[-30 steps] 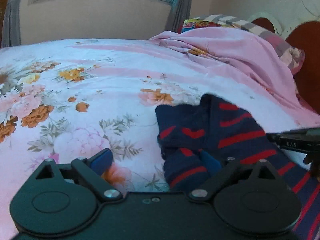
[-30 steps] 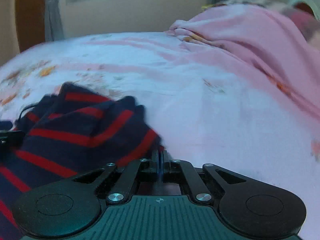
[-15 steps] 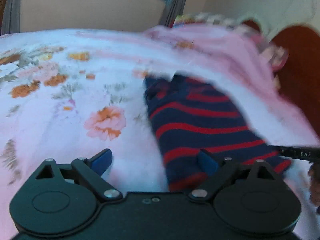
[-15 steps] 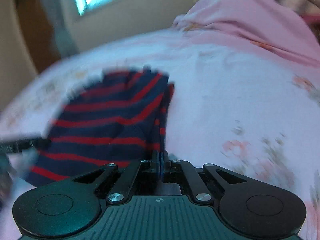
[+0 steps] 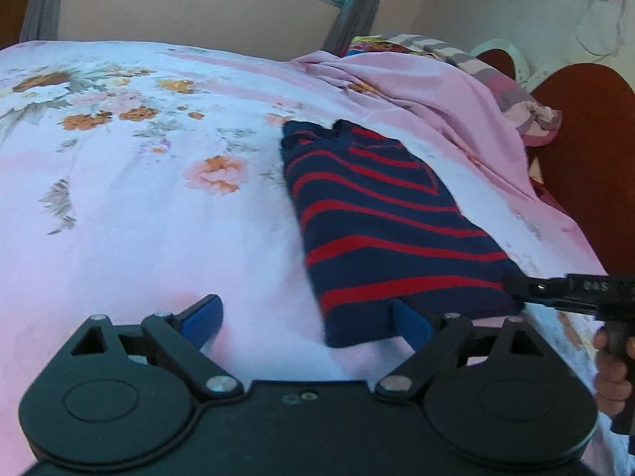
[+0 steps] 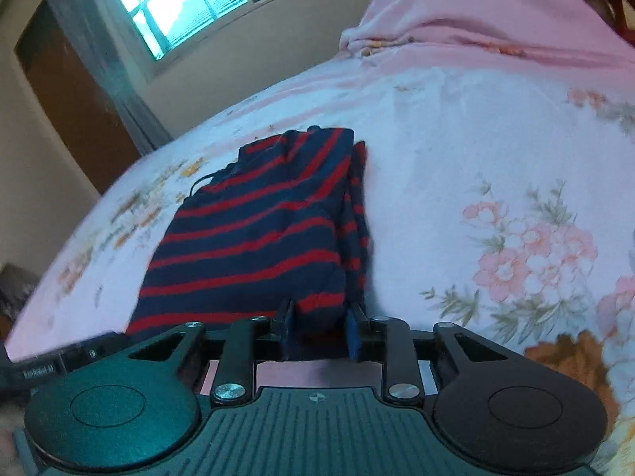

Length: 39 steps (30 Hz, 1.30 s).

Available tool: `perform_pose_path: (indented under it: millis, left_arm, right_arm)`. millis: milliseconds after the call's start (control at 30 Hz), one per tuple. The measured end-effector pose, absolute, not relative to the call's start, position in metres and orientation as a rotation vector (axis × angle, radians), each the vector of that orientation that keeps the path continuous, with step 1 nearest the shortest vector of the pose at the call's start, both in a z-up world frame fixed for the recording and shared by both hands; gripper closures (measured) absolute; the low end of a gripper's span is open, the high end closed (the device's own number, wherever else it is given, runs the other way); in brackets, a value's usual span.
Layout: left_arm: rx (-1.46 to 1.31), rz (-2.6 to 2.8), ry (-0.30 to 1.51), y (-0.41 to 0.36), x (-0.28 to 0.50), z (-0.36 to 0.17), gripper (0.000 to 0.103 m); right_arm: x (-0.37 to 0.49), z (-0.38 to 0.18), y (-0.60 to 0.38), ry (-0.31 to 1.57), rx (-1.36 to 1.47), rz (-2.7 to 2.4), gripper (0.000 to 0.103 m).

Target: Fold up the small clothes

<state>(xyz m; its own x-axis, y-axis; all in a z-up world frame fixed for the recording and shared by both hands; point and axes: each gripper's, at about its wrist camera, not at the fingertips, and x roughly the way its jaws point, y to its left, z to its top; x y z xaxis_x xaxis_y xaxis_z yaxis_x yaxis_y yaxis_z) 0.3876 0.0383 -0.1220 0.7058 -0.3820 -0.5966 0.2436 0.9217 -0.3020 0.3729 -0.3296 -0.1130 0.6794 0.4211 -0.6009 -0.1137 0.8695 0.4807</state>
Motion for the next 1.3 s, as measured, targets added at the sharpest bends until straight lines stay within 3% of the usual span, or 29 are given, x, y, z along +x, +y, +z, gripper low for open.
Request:
perform_pose_path:
  millis: [67,100,200,333,733,800,867,900,1000,1100,1200,1233,1300]
  left_arm:
    - [-0.184,-0.334,0.710,0.036,0.388,-0.122,0.013]
    - [-0.181,-0.330,0.714,0.036,0.388,-0.123,0.014]
    - [-0.174,-0.322,0.713,0.037,0.385,-0.125,0.014]
    - [-0.143,-0.318,0.716,0.036,0.385,-0.128,0.013]
    - [-0.111,-0.303,0.695,0.034,0.380,-0.119,0.012]
    - [-0.087,-0.297,0.705,0.032,0.381,-0.122,0.012]
    - [-0.086,-0.283,0.708,0.035,0.382,-0.122,0.013]
    - [-0.098,-0.267,0.683,0.038,0.380,-0.117,0.013]
    - [-0.157,-0.259,0.599,0.046,0.383,-0.100,0.013]
    - [-0.125,-0.253,0.625,0.033,0.408,-0.098,0.013]
    - [-0.094,-0.224,0.761,0.022,0.440,-0.123,0.012]
    - [-0.092,-0.227,0.759,0.022,0.443,-0.124,0.012]
    - [-0.113,-0.254,0.692,0.027,0.443,-0.114,0.012]
  right_arm:
    - [0.370,-0.110,-0.332,0.738,0.459,0.318,0.081]
    - [0.369,-0.110,-0.334,0.730,0.493,0.335,0.094]
    - [0.356,-0.102,-0.346,0.670,0.578,0.355,0.095]
    - [0.368,-0.132,-0.347,0.814,0.564,0.272,0.095]
    - [0.344,-0.081,-0.312,0.565,0.264,0.252,0.090]
    - [0.349,-0.087,-0.307,0.571,0.232,0.248,0.090]
    - [0.366,-0.109,-0.301,0.714,0.179,0.235,0.090]
    - [0.374,-0.117,-0.299,0.786,0.144,0.224,0.084]
    - [0.371,-0.103,-0.310,0.687,0.204,0.232,0.082]
    - [0.379,-0.092,-0.304,0.613,0.216,0.261,0.082]
    - [0.402,-0.107,-0.289,0.683,0.146,0.284,0.081]
    - [0.414,-0.118,-0.283,0.768,0.089,0.282,0.080]
    - [0.416,-0.109,-0.289,0.710,0.119,0.304,0.080]
